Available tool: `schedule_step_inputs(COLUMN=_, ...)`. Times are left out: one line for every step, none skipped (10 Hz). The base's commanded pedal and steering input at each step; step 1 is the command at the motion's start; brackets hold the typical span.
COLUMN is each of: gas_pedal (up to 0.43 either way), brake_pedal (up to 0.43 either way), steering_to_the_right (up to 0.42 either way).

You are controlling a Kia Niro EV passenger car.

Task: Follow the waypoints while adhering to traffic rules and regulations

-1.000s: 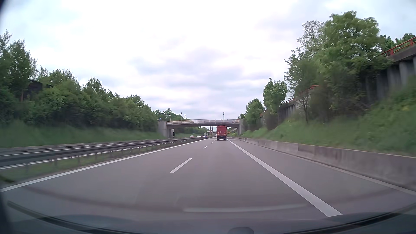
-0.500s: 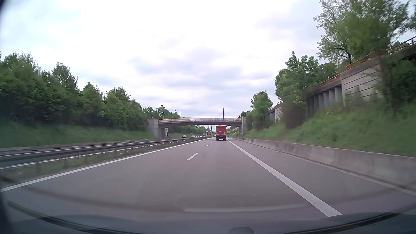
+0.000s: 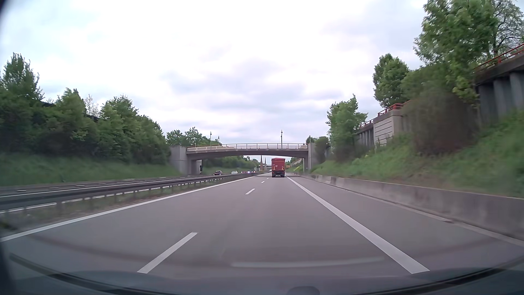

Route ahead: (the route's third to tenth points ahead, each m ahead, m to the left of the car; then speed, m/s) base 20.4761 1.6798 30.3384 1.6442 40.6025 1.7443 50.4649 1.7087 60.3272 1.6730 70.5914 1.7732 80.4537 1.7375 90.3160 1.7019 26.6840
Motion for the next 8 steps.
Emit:
schedule_step_inputs(gas_pedal=0.169, brake_pedal=0.0, steering_to_the_right=0.0)
schedule_step_inputs(gas_pedal=0.157, brake_pedal=0.0, steering_to_the_right=0.0)
schedule_step_inputs(gas_pedal=0.15, brake_pedal=0.0, steering_to_the_right=0.0)
schedule_step_inputs(gas_pedal=0.15, brake_pedal=0.0, steering_to_the_right=0.0)
schedule_step_inputs(gas_pedal=0.15, brake_pedal=0.0, steering_to_the_right=0.0)
schedule_step_inputs(gas_pedal=0.15, brake_pedal=0.0, steering_to_the_right=0.0)
schedule_step_inputs(gas_pedal=0.15, brake_pedal=0.0, steering_to_the_right=0.0)
schedule_step_inputs(gas_pedal=0.15, brake_pedal=0.0, steering_to_the_right=0.0)
